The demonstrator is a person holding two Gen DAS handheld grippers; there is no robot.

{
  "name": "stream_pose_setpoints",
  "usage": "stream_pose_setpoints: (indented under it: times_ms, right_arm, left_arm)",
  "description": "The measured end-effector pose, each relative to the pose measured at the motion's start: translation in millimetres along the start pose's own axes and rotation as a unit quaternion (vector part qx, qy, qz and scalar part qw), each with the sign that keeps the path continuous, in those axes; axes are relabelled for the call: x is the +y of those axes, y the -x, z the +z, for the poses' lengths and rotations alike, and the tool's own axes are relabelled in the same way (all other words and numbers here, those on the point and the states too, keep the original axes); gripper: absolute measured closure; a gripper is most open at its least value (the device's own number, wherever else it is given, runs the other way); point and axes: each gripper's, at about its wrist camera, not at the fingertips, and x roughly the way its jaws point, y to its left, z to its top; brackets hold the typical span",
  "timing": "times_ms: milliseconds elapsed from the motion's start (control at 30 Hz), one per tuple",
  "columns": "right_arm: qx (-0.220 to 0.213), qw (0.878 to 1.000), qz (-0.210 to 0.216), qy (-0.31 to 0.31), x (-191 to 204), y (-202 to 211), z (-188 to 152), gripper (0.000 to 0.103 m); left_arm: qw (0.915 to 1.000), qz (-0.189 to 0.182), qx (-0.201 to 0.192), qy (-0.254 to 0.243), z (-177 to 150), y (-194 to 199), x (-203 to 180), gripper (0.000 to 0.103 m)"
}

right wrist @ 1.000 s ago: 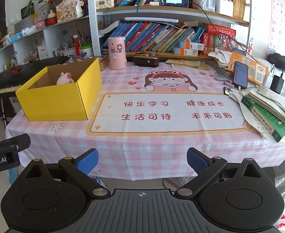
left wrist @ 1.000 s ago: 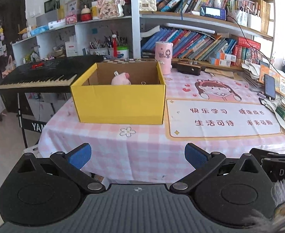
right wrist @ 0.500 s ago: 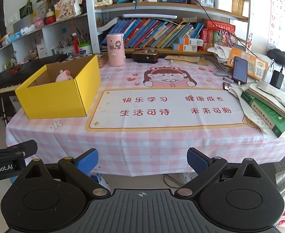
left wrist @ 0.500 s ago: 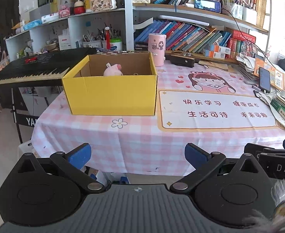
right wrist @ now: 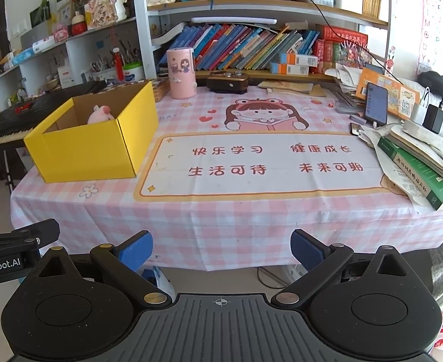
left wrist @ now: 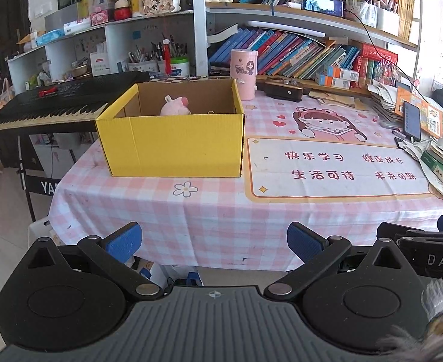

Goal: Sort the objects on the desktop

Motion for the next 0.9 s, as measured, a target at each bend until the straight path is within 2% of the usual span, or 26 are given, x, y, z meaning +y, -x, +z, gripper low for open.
stream_pose_setpoints:
  times_ms: [900]
  right_arm:
    - [0.009, 1.0, 0.0, -0.003, -0.2, -2.5, -1.8, 0.004]
  left_arm:
    - [0.9999, -0.011, 0.002, 0.005, -4.6, -0.2, 0.2, 0.0]
